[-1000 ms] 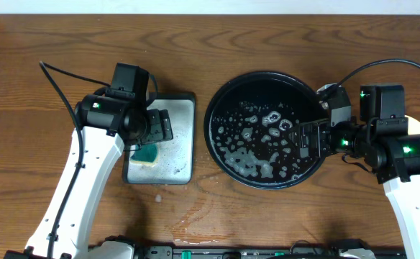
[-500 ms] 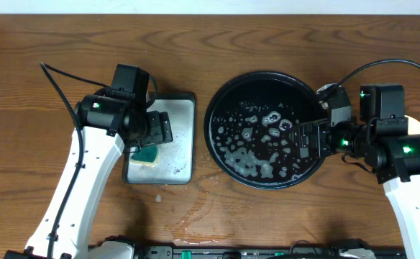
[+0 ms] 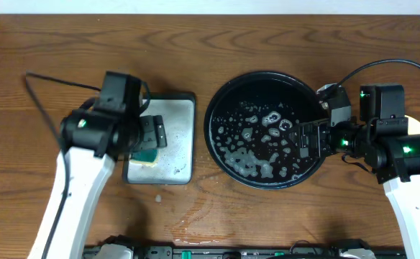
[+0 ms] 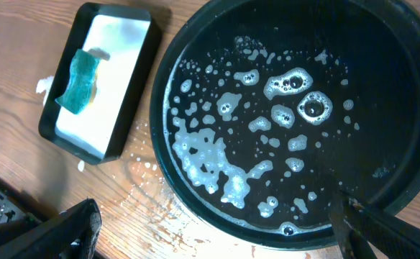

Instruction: Clean dirty plates on tray and stack at the side

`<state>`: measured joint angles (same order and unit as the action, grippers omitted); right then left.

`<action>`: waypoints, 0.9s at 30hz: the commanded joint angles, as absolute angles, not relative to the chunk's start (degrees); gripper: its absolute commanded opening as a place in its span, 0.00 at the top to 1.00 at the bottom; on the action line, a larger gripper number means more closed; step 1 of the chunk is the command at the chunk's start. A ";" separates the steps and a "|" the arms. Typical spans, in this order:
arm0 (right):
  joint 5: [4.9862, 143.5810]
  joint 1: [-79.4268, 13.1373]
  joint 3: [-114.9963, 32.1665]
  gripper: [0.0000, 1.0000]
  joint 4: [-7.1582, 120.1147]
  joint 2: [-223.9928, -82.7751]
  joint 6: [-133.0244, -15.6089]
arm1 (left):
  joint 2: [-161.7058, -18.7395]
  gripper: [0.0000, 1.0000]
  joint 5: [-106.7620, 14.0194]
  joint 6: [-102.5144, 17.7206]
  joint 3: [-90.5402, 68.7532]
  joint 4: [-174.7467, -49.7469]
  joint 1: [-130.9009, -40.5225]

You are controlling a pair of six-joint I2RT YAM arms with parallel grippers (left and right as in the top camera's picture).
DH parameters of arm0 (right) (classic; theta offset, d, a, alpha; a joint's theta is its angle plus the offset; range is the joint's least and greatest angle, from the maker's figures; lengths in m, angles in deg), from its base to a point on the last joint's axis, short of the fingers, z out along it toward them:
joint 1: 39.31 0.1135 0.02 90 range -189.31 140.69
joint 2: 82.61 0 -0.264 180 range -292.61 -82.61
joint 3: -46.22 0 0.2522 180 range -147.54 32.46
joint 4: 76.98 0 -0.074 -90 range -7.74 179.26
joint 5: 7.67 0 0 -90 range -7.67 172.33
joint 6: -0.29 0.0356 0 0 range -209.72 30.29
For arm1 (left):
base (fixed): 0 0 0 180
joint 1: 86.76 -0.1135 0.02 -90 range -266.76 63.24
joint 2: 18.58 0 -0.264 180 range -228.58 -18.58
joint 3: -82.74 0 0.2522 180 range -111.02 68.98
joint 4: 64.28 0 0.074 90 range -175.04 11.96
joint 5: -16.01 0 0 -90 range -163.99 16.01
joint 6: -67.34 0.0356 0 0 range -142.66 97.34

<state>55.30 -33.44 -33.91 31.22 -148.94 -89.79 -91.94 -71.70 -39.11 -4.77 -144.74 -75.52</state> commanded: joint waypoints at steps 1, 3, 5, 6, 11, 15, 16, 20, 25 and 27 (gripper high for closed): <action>55.13 -33.16 -34.19 0.01 31.18 -149.15 -90.21 | -86.69 0.13 -73.61 -39.22 -5.06 -146.64 -75.76; 55.13 -33.16 -34.19 0.01 31.18 -149.15 -90.21 | -85.34 0.13 -73.63 -39.22 -5.06 -147.51 -75.76; 55.13 -33.16 -34.19 0.01 31.18 -149.15 -90.21 | -84.33 0.13 -73.63 -39.22 -5.06 -148.43 -75.76; 55.13 -33.16 -34.19 0.01 31.18 -149.15 -90.21 | -84.00 0.13 -73.61 -39.22 -5.06 -148.85 -75.76; 55.13 -33.16 -34.19 0.01 31.18 -149.15 -90.21 | -83.44 0.12 -73.61 -39.19 -5.06 -149.87 -75.76; 55.13 -33.16 -34.19 0.01 31.18 -149.15 -90.21 | -83.83 0.12 -73.58 -39.22 -5.06 -149.76 -75.76; 55.13 -33.16 -34.19 0.01 31.18 -149.15 -90.21 | -83.85 0.12 -73.61 -39.19 -5.06 -149.81 -75.76; 55.13 -33.16 -34.19 0.01 31.18 -149.15 -90.21 | -83.94 0.12 -73.58 -39.19 -5.06 -149.83 -75.76; 55.13 -33.13 -34.17 0.01 31.16 -147.91 -90.21 | -83.94 0.12 -73.61 -39.19 -5.06 -149.83 -75.76; 55.13 -33.11 -34.17 0.01 31.16 -145.68 -90.21 | -83.94 0.12 -73.58 -39.19 -5.06 -149.83 -75.76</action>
<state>55.32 -33.44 -33.91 31.22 -148.74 -89.81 -83.74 -72.86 -39.13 -4.77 -149.68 -75.52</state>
